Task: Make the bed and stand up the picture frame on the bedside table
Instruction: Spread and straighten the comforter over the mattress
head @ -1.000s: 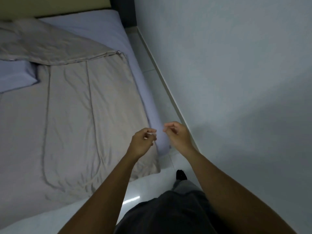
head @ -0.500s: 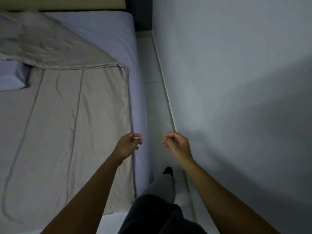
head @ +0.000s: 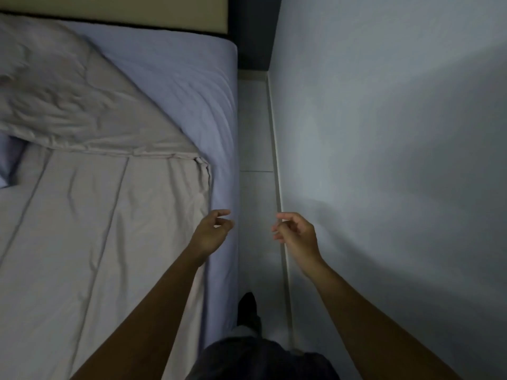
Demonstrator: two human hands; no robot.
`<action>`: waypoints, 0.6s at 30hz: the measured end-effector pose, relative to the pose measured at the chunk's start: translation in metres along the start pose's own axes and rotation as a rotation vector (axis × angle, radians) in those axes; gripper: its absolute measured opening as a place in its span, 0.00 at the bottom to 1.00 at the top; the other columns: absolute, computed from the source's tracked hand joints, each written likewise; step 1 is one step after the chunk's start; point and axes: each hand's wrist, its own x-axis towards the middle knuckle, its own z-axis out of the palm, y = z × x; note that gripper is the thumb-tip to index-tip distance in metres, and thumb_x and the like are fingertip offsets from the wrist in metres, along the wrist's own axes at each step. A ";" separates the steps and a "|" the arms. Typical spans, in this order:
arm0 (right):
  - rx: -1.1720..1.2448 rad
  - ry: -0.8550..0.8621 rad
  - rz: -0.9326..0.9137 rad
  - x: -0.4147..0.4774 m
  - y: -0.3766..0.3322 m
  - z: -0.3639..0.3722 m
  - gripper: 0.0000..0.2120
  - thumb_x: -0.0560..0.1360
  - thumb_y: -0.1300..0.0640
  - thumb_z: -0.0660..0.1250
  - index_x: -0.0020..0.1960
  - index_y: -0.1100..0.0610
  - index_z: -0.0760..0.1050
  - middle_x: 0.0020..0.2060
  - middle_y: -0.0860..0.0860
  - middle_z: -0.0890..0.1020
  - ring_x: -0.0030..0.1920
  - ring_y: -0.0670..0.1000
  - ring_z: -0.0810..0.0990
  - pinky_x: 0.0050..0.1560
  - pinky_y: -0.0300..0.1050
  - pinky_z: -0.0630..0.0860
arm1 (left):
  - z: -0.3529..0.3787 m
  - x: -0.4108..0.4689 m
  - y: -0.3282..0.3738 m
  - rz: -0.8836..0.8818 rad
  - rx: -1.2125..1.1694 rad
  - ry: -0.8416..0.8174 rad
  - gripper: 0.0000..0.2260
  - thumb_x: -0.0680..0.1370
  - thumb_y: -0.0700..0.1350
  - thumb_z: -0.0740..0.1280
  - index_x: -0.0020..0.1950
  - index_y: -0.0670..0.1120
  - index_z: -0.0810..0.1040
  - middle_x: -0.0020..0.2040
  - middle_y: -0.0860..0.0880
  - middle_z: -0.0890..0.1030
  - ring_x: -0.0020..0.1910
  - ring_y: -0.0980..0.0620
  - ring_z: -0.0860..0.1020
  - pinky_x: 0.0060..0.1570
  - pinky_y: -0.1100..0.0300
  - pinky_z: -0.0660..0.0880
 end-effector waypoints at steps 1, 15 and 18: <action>0.013 -0.004 -0.008 0.011 -0.012 0.003 0.09 0.78 0.67 0.65 0.53 0.56 0.80 0.39 0.53 0.86 0.36 0.49 0.83 0.41 0.40 0.80 | -0.004 0.009 0.011 0.011 0.010 0.002 0.15 0.79 0.48 0.68 0.66 0.51 0.75 0.54 0.47 0.81 0.51 0.48 0.81 0.47 0.61 0.75; -0.046 -0.150 -0.022 0.338 -0.151 0.081 0.07 0.77 0.63 0.66 0.51 0.56 0.81 0.41 0.55 0.86 0.36 0.50 0.83 0.39 0.41 0.80 | -0.039 0.264 0.176 0.082 -0.061 0.213 0.15 0.79 0.45 0.68 0.66 0.48 0.74 0.53 0.47 0.80 0.42 0.58 0.77 0.31 0.76 0.72; -0.077 -0.182 -0.004 0.419 -0.188 0.109 0.07 0.76 0.61 0.68 0.51 0.53 0.82 0.42 0.53 0.87 0.39 0.50 0.85 0.40 0.41 0.80 | -0.048 0.321 0.214 0.093 -0.058 0.249 0.14 0.79 0.45 0.68 0.64 0.49 0.76 0.52 0.49 0.82 0.43 0.56 0.80 0.36 0.73 0.73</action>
